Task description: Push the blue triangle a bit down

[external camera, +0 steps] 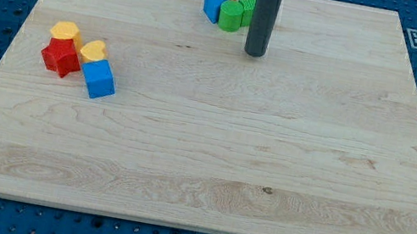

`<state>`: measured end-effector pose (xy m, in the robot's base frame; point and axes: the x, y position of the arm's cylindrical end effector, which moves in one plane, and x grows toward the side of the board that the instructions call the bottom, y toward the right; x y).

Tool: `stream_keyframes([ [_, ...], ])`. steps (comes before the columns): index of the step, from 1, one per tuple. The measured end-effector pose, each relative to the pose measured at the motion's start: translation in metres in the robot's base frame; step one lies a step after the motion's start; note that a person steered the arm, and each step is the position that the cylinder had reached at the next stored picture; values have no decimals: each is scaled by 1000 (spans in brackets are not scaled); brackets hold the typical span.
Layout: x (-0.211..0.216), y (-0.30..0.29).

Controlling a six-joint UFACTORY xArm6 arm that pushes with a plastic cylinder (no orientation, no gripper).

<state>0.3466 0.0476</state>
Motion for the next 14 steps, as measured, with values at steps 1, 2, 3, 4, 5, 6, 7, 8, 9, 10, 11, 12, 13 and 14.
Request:
stream_keyframes([
  [1, 0, 0],
  [2, -1, -7],
  [3, -1, -37],
  [4, -1, -48],
  [5, -2, -51],
  [6, -22, -86],
  [7, -36, -111],
  [8, -46, -117],
  [9, -88, -125],
  [10, -92, -125],
  [11, -111, -124],
  [12, -114, -115],
  [13, -114, -103],
  [14, -107, -97],
])
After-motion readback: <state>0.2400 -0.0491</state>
